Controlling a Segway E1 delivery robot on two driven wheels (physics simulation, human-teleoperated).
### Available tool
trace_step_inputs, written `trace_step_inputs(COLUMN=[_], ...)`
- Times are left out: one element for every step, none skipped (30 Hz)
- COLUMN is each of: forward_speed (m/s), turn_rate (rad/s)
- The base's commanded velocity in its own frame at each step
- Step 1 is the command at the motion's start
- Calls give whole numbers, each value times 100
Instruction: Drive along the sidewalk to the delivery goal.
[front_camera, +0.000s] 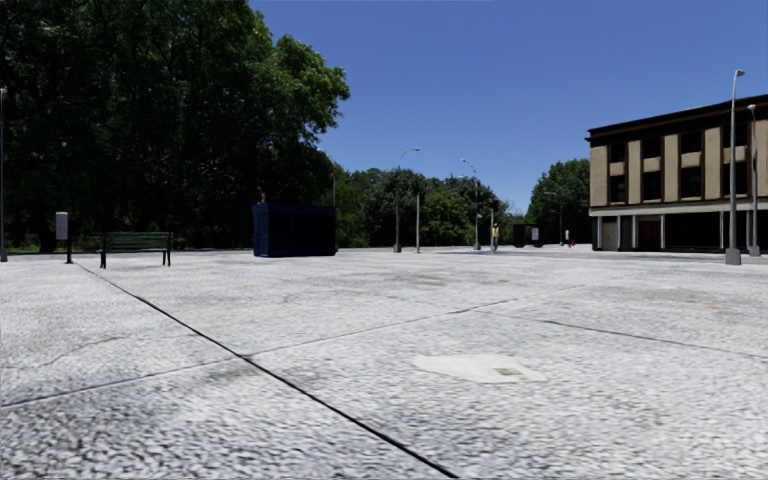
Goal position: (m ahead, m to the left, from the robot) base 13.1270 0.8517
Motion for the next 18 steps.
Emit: trace_step_inputs(forward_speed=[200, 200, 200, 200, 200, 199, 199, 194, 193, 193, 193, 193, 193, 193, 193, 193, 193, 193], turn_rate=[0, 0, 0, 0, 0, 0, 0, 0, 0, 0, 0, 0, 0, 0, 0, 0, 0, 0])
